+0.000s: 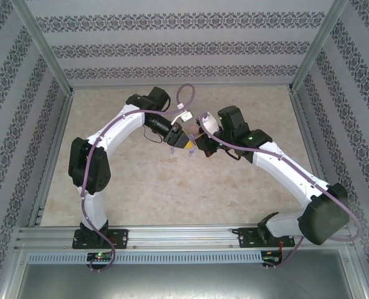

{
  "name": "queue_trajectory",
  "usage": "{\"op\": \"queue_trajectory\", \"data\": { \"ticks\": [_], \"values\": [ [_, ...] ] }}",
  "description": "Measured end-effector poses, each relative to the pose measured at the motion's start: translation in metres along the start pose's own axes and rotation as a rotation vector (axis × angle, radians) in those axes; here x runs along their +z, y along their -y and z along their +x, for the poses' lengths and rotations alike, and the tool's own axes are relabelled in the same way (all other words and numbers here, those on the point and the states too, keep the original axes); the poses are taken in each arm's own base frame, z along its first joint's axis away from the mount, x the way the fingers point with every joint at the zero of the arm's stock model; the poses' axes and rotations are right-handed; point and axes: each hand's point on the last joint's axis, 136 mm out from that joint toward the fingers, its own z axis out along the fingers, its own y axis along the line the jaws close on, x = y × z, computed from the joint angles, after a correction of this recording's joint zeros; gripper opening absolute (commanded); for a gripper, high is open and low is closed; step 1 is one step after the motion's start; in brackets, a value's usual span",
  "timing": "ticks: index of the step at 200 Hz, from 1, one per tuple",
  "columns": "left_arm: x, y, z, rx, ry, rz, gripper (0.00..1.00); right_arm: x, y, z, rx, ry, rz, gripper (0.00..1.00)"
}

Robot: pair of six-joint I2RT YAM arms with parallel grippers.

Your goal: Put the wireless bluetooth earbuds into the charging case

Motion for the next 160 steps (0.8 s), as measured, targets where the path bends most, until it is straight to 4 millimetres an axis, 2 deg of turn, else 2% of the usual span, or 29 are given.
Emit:
{"op": "queue_trajectory", "data": {
  "ticks": [16,59,91,103,119,129,151,160],
  "values": [
    [0.000,-0.001,0.001,-0.001,-0.004,-0.002,0.41,0.000,0.000,0.000,-0.001,0.001,0.002,0.00],
    [0.001,0.002,0.003,-0.007,-0.009,0.012,0.34,0.000,0.001,-0.001,-0.004,0.001,0.010,0.00],
    [0.001,0.003,0.004,0.002,-0.009,0.016,0.19,0.002,0.002,0.000,-0.001,-0.004,0.014,0.00],
    [0.001,0.003,0.004,0.003,-0.009,0.017,0.10,0.002,0.002,0.000,-0.001,-0.005,0.017,0.00],
    [0.001,0.003,0.004,0.002,-0.010,0.017,0.00,0.002,0.003,0.000,0.006,-0.005,0.018,0.18],
    [0.001,0.003,0.004,0.002,-0.009,0.018,0.00,0.002,0.003,0.000,0.020,-0.004,0.021,0.33],
    [0.000,0.003,0.002,0.001,0.000,0.025,0.00,-0.003,0.012,-0.002,0.043,0.007,0.057,0.45],
    [-0.001,0.001,0.001,0.006,0.015,0.027,0.00,-0.008,0.014,-0.005,0.054,0.020,0.064,0.47]
  ]
}}
